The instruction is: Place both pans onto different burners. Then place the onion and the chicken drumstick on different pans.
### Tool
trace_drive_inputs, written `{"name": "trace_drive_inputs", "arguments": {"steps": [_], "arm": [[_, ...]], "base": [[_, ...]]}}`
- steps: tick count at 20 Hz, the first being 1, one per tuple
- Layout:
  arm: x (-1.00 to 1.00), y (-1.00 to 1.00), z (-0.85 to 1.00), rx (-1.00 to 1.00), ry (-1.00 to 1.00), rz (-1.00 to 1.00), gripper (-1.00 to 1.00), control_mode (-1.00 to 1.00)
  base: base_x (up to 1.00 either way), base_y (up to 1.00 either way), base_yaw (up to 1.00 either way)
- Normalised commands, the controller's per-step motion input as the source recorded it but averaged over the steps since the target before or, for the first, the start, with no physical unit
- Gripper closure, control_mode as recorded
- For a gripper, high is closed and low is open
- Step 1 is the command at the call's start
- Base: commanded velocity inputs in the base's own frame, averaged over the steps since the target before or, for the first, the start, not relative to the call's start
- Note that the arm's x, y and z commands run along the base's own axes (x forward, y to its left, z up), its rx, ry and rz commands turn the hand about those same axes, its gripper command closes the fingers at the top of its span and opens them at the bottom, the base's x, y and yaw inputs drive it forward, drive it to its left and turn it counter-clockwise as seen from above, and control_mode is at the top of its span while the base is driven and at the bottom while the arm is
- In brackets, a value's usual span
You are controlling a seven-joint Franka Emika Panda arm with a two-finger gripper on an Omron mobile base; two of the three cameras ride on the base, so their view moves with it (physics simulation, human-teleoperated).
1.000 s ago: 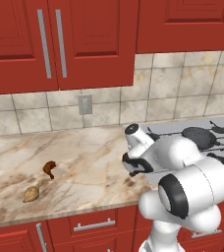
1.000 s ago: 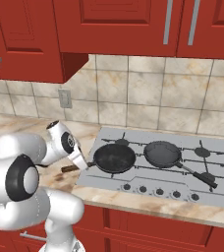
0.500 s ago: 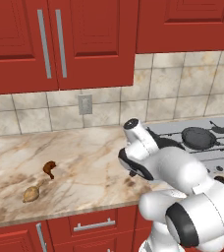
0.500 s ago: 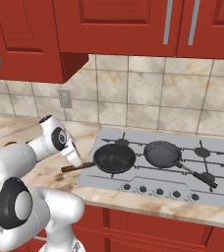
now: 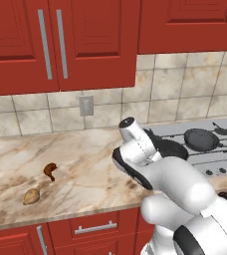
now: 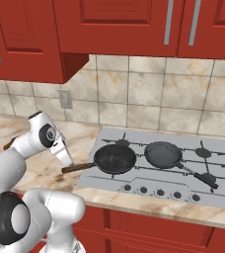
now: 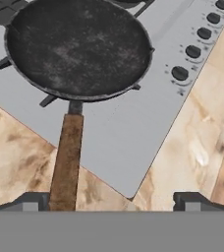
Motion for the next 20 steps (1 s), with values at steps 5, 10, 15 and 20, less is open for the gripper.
{"name": "trace_drive_inputs", "arguments": {"steps": [5,10,15,20], "arm": [[-0.14,0.40,0.22,0.00,0.11,0.02,-1.00,-1.00],[-0.08,0.40,0.14,0.00,0.13,0.06,-1.00,-1.00],[-0.01,0.44,0.04,0.00,0.12,0.13,-1.00,-1.00],[0.00,0.46,-0.06,0.00,0.06,0.15,-1.00,-1.00]], "base": [[0.00,0.00,0.00],[0.00,0.00,0.00],[0.00,0.00,0.00],[0.00,0.00,0.00]]}}
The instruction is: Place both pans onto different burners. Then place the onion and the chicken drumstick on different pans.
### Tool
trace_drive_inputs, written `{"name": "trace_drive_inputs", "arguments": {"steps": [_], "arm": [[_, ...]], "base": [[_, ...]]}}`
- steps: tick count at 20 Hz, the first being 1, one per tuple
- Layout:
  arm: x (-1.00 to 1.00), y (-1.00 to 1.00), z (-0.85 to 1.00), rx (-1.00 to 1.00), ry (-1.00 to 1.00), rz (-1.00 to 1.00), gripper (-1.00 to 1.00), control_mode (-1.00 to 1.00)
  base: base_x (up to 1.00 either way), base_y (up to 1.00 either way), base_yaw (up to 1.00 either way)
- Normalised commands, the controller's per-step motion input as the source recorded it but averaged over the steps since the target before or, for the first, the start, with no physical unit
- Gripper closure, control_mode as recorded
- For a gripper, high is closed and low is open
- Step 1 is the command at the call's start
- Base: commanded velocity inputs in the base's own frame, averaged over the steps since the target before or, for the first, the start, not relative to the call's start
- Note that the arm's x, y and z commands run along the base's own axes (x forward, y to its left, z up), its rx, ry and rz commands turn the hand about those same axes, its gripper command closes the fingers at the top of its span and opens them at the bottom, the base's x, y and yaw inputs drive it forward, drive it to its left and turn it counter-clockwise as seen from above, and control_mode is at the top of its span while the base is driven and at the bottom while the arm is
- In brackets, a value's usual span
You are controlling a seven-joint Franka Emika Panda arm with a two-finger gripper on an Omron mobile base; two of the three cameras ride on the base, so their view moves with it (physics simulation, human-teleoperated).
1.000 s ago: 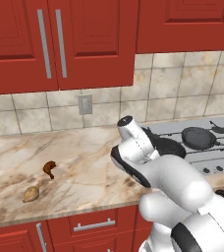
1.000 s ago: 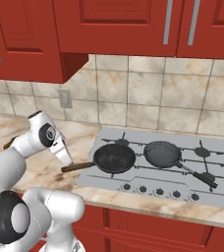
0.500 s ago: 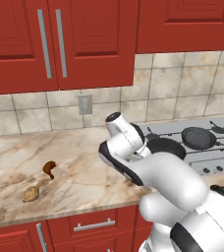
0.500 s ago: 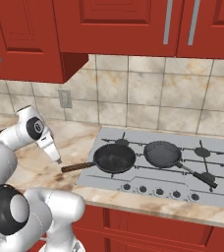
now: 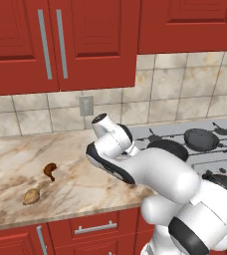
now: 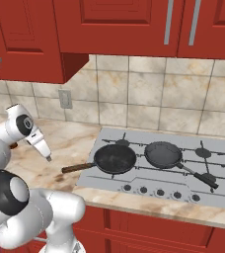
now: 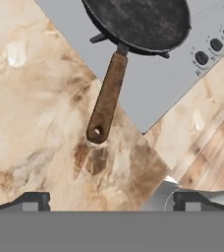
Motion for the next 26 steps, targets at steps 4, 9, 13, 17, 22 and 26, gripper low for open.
{"name": "trace_drive_inputs", "arguments": {"steps": [4,9,13,17,22,26], "arm": [[0.00,0.49,-0.18,0.00,0.02,0.15,-1.00,-1.00],[0.00,0.46,-0.18,0.00,0.02,0.15,-1.00,-1.00],[0.00,0.40,-0.10,0.00,0.00,0.15,-1.00,-1.00],[0.00,0.23,-0.01,0.01,0.00,0.10,-1.00,-1.00],[0.00,0.26,0.00,0.04,0.00,0.05,-1.00,-1.00],[0.02,0.44,0.00,0.07,0.01,0.07,-1.00,-1.00]], "base": [[0.00,0.00,0.00],[0.00,0.00,0.00],[0.00,0.00,0.00],[0.00,0.00,0.00],[0.00,0.00,0.00],[0.00,0.00,0.00]]}}
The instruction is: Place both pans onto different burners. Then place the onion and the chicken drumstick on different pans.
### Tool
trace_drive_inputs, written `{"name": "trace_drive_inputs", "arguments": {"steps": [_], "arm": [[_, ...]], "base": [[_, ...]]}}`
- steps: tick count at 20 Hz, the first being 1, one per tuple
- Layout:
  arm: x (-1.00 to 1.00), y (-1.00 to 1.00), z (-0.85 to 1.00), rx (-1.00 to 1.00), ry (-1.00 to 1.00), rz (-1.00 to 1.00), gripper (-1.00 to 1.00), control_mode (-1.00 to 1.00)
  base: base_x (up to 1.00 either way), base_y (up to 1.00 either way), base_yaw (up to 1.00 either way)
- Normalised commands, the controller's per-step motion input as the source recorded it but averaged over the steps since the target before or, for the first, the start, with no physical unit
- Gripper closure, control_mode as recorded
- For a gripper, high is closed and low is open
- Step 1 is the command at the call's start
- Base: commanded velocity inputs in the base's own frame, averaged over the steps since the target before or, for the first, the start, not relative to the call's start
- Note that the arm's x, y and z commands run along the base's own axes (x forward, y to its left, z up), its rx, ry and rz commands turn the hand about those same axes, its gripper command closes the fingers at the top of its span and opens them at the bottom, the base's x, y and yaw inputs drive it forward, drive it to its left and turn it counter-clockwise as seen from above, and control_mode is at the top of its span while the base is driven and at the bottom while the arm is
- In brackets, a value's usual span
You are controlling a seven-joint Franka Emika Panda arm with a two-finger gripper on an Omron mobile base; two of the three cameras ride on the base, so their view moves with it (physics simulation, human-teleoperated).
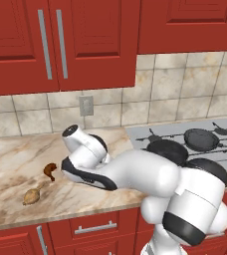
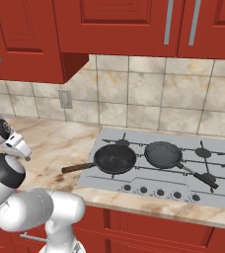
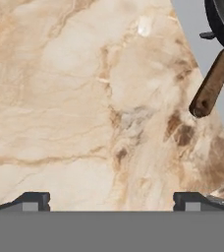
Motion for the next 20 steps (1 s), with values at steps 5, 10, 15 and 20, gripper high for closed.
{"name": "trace_drive_inputs", "arguments": {"steps": [5,10,15,20], "arm": [[0.07,0.39,0.00,0.08,0.01,0.12,-1.00,-1.00],[0.09,0.24,0.00,0.04,-0.03,0.18,-1.00,-1.00],[0.06,0.17,-0.03,0.01,-0.16,0.19,-1.00,-1.00],[0.08,0.18,-0.08,0.00,-0.22,0.21,-1.00,-1.00]], "base": [[0.00,0.00,0.00],[0.00,0.00,0.00],[0.00,0.00,0.00],[0.00,0.00,0.00]]}}
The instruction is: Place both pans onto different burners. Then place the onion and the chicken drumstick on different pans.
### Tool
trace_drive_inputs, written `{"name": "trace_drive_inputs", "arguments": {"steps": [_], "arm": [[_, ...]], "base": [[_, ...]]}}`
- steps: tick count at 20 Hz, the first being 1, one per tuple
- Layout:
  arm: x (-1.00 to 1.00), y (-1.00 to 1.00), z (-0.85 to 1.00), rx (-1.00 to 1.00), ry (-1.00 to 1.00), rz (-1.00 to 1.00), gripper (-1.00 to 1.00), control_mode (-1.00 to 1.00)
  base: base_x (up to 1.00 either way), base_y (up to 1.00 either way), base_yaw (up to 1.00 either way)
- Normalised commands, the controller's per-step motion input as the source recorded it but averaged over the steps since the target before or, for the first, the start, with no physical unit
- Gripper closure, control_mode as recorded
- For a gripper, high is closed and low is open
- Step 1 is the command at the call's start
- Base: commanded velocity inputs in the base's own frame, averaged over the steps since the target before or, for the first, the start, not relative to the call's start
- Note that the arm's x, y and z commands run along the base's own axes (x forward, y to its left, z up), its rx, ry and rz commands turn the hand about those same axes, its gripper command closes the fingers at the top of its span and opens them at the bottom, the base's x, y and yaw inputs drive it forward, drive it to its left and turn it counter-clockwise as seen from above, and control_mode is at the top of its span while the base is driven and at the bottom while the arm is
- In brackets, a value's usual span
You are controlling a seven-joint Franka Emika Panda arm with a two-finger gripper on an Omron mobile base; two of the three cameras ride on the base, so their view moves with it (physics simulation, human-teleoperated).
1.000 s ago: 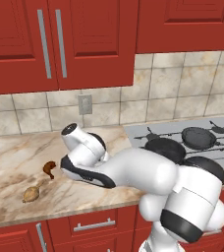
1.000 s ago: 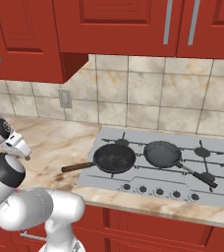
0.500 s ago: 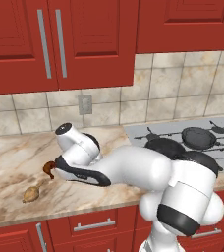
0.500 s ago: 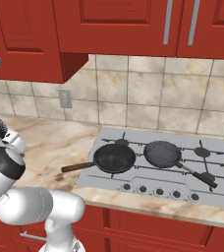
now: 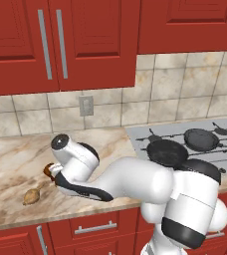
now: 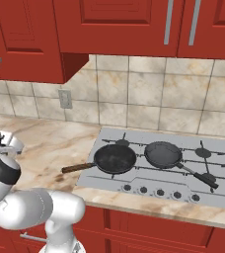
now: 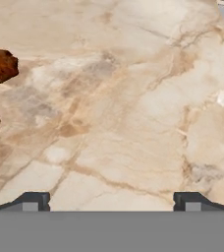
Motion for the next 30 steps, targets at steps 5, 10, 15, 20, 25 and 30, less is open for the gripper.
{"name": "trace_drive_inputs", "arguments": {"steps": [5,10,15,20,25,30], "arm": [[0.10,0.20,0.01,0.07,-0.13,0.18,-1.00,-1.00],[0.12,0.23,0.19,0.12,0.02,0.13,-1.00,-1.00],[0.17,0.24,0.20,0.09,0.10,0.08,-1.00,-1.00],[0.16,0.31,0.01,0.03,0.09,0.04,-1.00,-1.00],[0.16,0.35,-0.01,0.02,0.05,0.02,-1.00,-1.00],[0.17,0.32,-0.08,0.01,0.01,0.00,-1.00,-1.00]], "base": [[0.00,0.00,0.00],[0.00,0.00,0.00],[0.00,0.00,0.00],[0.00,0.00,0.00],[0.00,0.00,0.00],[0.00,0.00,0.00]]}}
